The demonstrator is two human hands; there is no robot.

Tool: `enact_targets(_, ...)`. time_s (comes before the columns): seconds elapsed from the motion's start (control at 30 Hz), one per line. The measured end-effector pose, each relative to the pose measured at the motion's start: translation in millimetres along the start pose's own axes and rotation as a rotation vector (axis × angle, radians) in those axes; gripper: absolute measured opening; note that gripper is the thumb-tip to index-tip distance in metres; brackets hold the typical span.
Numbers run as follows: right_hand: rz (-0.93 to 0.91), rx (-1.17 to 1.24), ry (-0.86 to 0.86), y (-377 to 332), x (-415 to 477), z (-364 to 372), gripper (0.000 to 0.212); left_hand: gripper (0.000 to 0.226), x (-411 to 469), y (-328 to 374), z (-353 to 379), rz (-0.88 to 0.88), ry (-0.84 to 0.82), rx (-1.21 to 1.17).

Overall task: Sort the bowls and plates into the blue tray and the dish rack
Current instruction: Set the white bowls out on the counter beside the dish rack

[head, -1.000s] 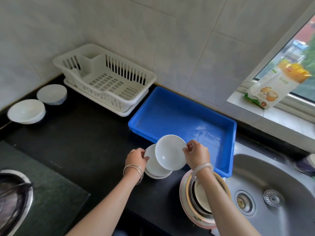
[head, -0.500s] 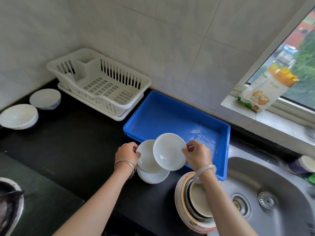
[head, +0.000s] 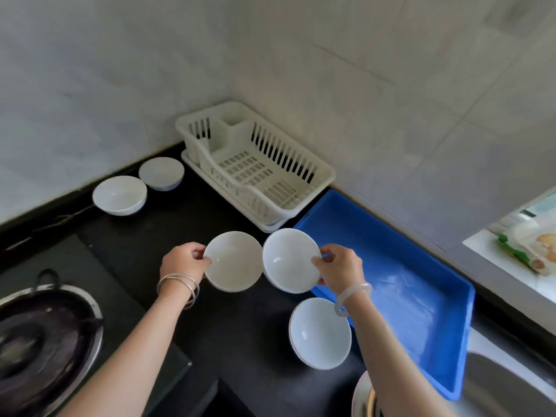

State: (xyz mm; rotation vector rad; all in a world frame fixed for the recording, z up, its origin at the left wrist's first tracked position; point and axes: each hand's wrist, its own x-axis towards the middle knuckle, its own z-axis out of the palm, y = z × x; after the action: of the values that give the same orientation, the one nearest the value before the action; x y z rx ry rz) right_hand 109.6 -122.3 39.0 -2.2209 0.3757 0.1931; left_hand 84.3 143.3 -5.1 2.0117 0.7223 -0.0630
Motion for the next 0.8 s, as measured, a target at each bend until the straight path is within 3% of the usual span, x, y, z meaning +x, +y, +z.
enact_targets(0.33,0.055,0.059,-0.192,-63.1,68.7,127.6,0.015,0.017,63.0,-57.1,-57.8,-0.246,0.263,-0.214)
enact_targets(0.63,0.101,0.035,-0.281,-88.6,119.0,206.7,0.024,0.018,106.9,-80.3,-74.3,-0.383,0.379,-0.372)
enact_targets(0.8,0.167,0.073,-0.243,-95.2,129.9,232.8,0.025,0.017,122.3,-88.5,-73.2,-0.409,0.39,-0.394)
